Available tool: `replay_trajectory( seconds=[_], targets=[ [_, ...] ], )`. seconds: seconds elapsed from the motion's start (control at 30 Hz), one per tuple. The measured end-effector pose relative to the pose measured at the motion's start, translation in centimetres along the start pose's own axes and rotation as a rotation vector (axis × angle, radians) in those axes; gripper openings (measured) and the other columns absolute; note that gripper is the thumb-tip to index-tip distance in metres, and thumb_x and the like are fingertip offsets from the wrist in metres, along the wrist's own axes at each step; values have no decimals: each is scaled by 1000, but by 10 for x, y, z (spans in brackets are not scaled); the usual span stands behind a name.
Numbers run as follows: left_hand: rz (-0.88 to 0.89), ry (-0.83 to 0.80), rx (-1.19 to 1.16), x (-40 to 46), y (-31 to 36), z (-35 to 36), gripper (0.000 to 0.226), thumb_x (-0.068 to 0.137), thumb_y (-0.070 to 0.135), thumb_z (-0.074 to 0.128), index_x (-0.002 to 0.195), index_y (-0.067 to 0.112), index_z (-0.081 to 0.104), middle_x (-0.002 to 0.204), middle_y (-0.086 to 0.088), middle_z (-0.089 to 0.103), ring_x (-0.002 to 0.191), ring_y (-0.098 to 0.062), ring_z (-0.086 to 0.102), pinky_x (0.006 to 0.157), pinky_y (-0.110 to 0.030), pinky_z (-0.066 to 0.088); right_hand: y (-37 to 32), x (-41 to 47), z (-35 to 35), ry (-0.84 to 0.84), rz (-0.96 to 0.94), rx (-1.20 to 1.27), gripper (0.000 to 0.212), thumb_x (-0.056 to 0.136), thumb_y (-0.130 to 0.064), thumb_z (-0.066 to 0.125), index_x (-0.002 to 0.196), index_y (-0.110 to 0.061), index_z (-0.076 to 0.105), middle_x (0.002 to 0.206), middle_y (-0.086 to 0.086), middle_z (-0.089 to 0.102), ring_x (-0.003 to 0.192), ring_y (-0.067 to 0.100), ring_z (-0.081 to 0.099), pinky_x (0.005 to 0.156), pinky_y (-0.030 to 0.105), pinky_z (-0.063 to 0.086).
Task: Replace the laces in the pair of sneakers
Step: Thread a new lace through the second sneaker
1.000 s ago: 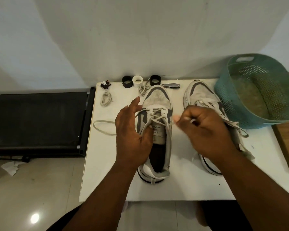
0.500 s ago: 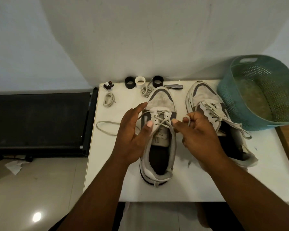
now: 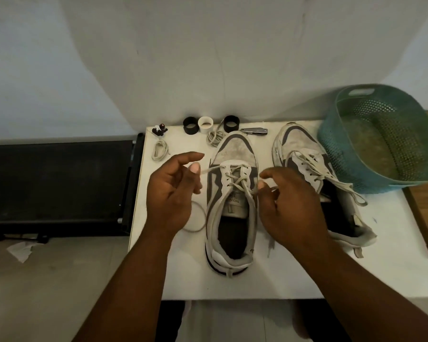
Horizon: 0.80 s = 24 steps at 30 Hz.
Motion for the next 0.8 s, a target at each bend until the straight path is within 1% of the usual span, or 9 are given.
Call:
replay_trajectory(
  seconds=[0.13, 0.27, 0.37, 0.43, 0.53, 0.6, 0.63, 0.7, 0.8],
  targets=[
    [-154, -272, -549, -3, 18, 6, 34, 99, 17, 46, 109, 17, 79, 109, -12, 77, 104, -29, 73, 88, -38, 59, -29, -7, -18, 128, -109, 47, 27, 95, -38, 60, 113, -18, 68, 113, -1, 62, 101, 3, 48, 76, 16, 35],
    [-184, -547, -749, -14, 37, 25, 52, 93, -4, 39, 135, 12, 65, 142, -13, 62, 142, -30, 50, 113, -36, 45, -53, -15, 5, -130, -139, 97, 42, 84, -64, 61, 104, -28, 69, 118, -8, 57, 106, 7, 49, 88, 29, 46],
    [-95, -506, -473, -16, 39, 32, 55, 98, -7, 42, 134, 25, 67, 139, -2, 66, 139, -19, 54, 113, -32, 45, -49, -15, 23, -249, -21, 189, 41, 86, -62, 61, 99, -25, 74, 133, -10, 52, 119, 8, 48, 100, 36, 47],
    [-99, -297, -304, -11, 35, 27, 45, 98, -7, 54, 123, 26, 73, 124, 2, 75, 125, -16, 66, 103, -30, 53, -45, -9, 18, -206, 51, 369, 33, 94, -51, 60, 91, -21, 74, 130, -14, 57, 116, 3, 54, 97, 35, 52],
    [-194, 88, -178, -1, 18, 11, 25, 94, 0, 67, 107, 19, 77, 101, 2, 80, 101, -13, 75, 90, -27, 59, -37, 0, 1, -126, 241, 939, 29, 103, -32, 51, 82, -27, 71, 99, -10, 73, 94, 3, 67, 85, 26, 57],
    [-253, 233, -18, 4, 2, -1, 18, 95, 7, 71, 106, 21, 78, 92, 3, 80, 86, -12, 76, 81, -28, 63, -30, 7, -4, -143, 295, 1243, 36, 105, -27, 45, 76, -26, 66, 76, 3, 68, 79, 21, 69, 80, 37, 59],
    [-260, 265, 110, 4, -4, -5, 17, 96, 11, 71, 105, 23, 78, 89, 6, 79, 80, -12, 76, 80, -31, 63, -28, 9, -7, -149, 284, 1253, 35, 106, -25, 45, 78, -23, 64, 68, 4, 60, 68, 21, 62, 71, 38, 57],
    [-133, 280, 468, 1, 0, -8, 17, 95, 18, 70, 109, 25, 77, 91, 12, 74, 82, -10, 72, 89, -33, 60, -26, 12, -9, -149, 190, 984, 27, 107, -23, 47, 84, -17, 62, 63, -2, 51, 57, 10, 47, 55, 28, 44],
    [280, 194, 669, -11, 21, 12, 37, 92, 28, 66, 128, 21, 70, 116, 4, 61, 113, -12, 56, 101, -22, 41, -34, 7, -1, -208, -36, 521, 17, 102, -26, 56, 94, -23, 71, 75, -10, 67, 68, 6, 62, 61, 25, 52]
  ],
)
Point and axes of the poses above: each hand's wrist, its own x-axis towards the middle knuckle, its own z-axis out of the palm, y = z × x, the point moved 4 cm from there along x, towards the middle knuckle
